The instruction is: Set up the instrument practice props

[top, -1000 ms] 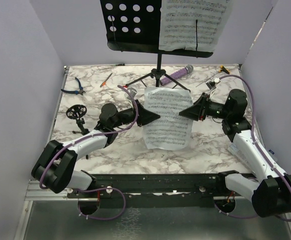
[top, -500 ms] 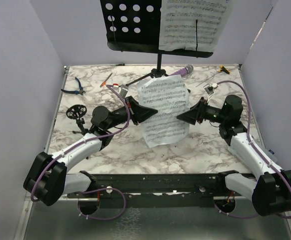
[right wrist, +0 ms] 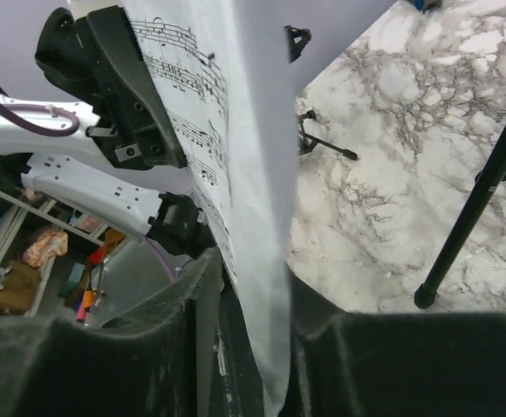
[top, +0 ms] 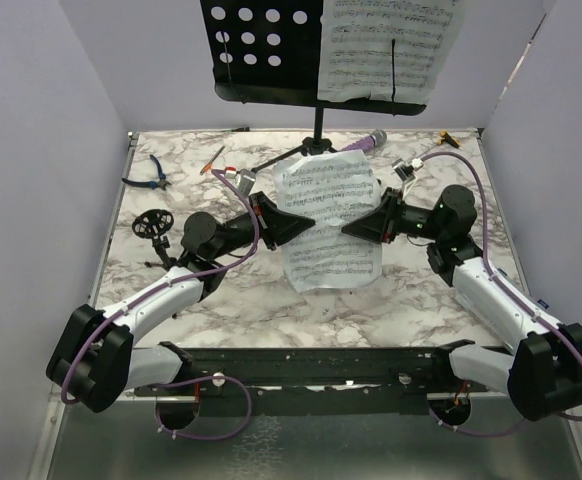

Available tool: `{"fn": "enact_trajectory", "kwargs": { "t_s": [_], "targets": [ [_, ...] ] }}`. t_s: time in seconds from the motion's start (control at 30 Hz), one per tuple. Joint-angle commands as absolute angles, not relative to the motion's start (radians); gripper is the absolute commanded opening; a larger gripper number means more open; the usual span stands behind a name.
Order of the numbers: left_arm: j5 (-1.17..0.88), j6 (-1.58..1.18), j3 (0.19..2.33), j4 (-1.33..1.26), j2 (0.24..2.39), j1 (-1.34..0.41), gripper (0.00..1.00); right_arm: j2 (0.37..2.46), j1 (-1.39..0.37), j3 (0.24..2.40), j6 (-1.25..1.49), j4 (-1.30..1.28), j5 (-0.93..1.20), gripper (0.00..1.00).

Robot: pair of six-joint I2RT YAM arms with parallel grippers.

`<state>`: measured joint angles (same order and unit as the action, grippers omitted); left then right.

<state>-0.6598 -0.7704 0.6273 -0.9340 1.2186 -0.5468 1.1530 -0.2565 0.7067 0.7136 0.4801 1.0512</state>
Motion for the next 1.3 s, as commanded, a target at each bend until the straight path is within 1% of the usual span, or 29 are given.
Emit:
{"fn": "enact_trajectory", "kwargs": {
  "t_s": [0.0, 0.07, 0.1, 0.13, 0.17, 0.2, 0.23, 0.27, 0.3, 0.33, 0.4, 0.47, 0.5, 0.53, 0.57, 0.73, 0.9, 1.07, 1.27],
  "targets": [
    [-0.661, -0.776, 0.629, -0.954, 1.201, -0.543, 0.00, 1.160, -0.279, 0.731, 0.724, 0.536, 1.069, 0.22],
    [-0.660, -0.778, 0.625, -0.954, 1.203, -0.543, 0.00, 1.160, -0.281, 0.729, 0.724, 0.538, 1.066, 0.07],
    [-0.657, -0.779, 0.623, -0.953, 1.204, -0.543, 0.00, 1.158, -0.281, 0.728, 0.723, 0.538, 1.065, 0.02],
    [-0.654, -0.780, 0.620, -0.953, 1.204, -0.543, 0.00, 1.156, -0.281, 0.727, 0.721, 0.538, 1.063, 0.01],
    [-0.650, -0.780, 0.616, -0.953, 1.204, -0.543, 0.05, 1.151, -0.281, 0.724, 0.720, 0.534, 1.058, 0.00],
    [-0.647, -0.779, 0.614, -0.953, 1.205, -0.543, 0.17, 1.146, -0.281, 0.723, 0.711, 0.526, 1.053, 0.00],
    [-0.641, -0.779, 0.612, -0.953, 1.208, -0.543, 0.33, 1.139, -0.281, 0.724, 0.703, 0.513, 1.047, 0.00],
    [-0.638, -0.781, 0.612, -0.953, 1.209, -0.543, 0.39, 1.131, -0.281, 0.725, 0.690, 0.497, 1.040, 0.00],
    [-0.635, -0.781, 0.613, -0.951, 1.213, -0.543, 0.51, 1.121, -0.281, 0.726, 0.676, 0.476, 1.030, 0.00],
    [-0.637, -0.782, 0.612, -0.951, 1.217, -0.543, 0.58, 1.111, -0.281, 0.725, 0.661, 0.456, 1.020, 0.00],
    [-0.645, -0.784, 0.617, -0.948, 1.226, -0.543, 0.79, 1.091, -0.281, 0.724, 0.632, 0.419, 0.995, 0.00],
    [-0.651, -0.788, 0.620, -0.948, 1.235, -0.543, 0.92, 1.074, -0.281, 0.728, 0.603, 0.379, 0.975, 0.00],
    [-0.653, -0.791, 0.622, -0.948, 1.238, -0.543, 0.96, 1.067, -0.281, 0.732, 0.589, 0.360, 0.966, 0.00],
    [-0.653, -0.793, 0.624, -0.948, 1.241, -0.543, 0.99, 1.062, -0.281, 0.737, 0.578, 0.339, 0.960, 0.00],
    [-0.653, -0.794, 0.625, -0.948, 1.244, -0.543, 0.99, 1.058, -0.281, 0.742, 0.564, 0.320, 0.953, 0.00],
    [-0.643, -0.798, 0.626, -0.948, 1.258, -0.542, 0.99, 1.040, -0.281, 0.764, 0.508, 0.238, 0.918, 0.00],
    [-0.643, -0.825, 0.618, -0.948, 1.280, -0.527, 0.99, 1.002, -0.281, 0.752, 0.478, 0.219, 0.867, 0.00],
    [-0.642, -0.853, 0.598, -0.948, 1.292, -0.491, 0.99, 0.998, -0.281, 0.767, 0.432, 0.192, 0.866, 0.00],
    [-0.635, -0.902, 0.550, -0.948, 1.292, -0.405, 0.99, 1.028, -0.283, 0.802, 0.375, 0.146, 0.863, 0.00]
  ]
}}
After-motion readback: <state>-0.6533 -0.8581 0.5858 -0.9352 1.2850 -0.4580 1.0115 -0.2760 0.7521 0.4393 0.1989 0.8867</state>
